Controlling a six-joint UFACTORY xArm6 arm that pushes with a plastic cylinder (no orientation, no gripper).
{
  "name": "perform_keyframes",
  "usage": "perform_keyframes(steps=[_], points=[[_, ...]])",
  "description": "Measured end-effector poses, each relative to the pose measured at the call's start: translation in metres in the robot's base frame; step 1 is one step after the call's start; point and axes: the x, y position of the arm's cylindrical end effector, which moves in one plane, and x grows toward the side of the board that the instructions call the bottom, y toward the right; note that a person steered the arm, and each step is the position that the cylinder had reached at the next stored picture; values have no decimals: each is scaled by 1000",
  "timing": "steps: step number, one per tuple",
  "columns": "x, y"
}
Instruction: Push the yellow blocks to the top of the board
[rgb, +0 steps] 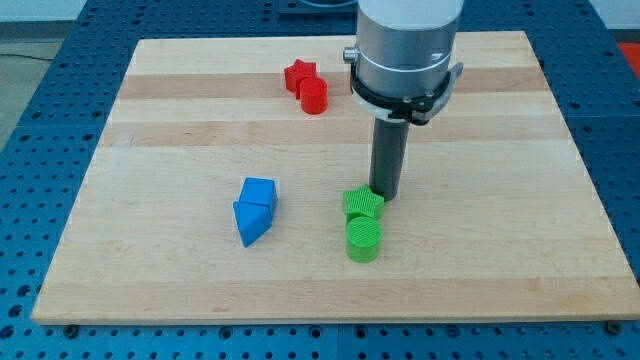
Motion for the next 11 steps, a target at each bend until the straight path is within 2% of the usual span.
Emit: perform_keyframes(steps=[4,5,6,7,9,10,11], points=[[-10,6],[-75,36],[-90,24],[-129,21],[-194,46],[-181,67],[-158,61]])
